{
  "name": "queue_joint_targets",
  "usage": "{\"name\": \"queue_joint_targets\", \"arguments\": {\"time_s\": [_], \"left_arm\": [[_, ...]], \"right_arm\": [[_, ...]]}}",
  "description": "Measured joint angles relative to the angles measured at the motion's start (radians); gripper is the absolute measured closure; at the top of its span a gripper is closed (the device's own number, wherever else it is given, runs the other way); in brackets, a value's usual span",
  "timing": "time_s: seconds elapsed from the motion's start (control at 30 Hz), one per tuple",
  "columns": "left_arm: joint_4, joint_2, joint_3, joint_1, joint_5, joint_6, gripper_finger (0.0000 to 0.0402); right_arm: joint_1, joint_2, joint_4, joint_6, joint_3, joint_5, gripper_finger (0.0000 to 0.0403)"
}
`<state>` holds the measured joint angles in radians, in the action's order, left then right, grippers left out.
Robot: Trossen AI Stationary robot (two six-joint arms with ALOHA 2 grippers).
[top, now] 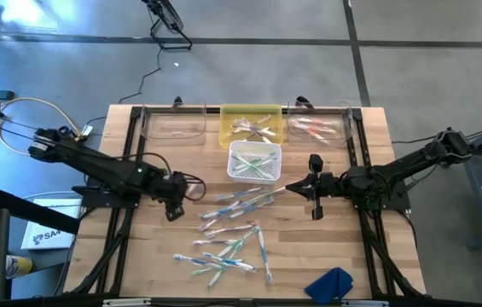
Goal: Pick & Place Toothbrushes
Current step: Put the orange toothbrush into the right transparent bin
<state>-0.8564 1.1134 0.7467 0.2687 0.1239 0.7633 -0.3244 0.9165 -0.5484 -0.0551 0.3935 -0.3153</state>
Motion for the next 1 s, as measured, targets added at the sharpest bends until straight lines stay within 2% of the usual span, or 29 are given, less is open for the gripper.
{"name": "queue_joint_targets", "arguments": {"time_s": [0.37,0.67,0.83,1.0], "left_arm": [[-0.004,0.177,0.0,0.0,-0.044,0.098,0.0202],[0.015,0.194,0.0,0.0,-0.029,0.153,0.0202],[0.066,0.194,0.0,0.0,-0.019,0.06,0.0202],[0.066,0.194,-0.002,0.0,-0.04,0.074,0.0202]], "right_arm": [[0.0,0.0,0.004,-0.001,0.0,0.0,0.0401],[0.0,0.0,0.015,-0.002,0.0,0.0,0.0401],[0.0,0.0,0.021,-0.002,0.0,0.0,0.0401],[0.0,0.0,0.021,-0.002,0.0,0.0,0.0401]]}}
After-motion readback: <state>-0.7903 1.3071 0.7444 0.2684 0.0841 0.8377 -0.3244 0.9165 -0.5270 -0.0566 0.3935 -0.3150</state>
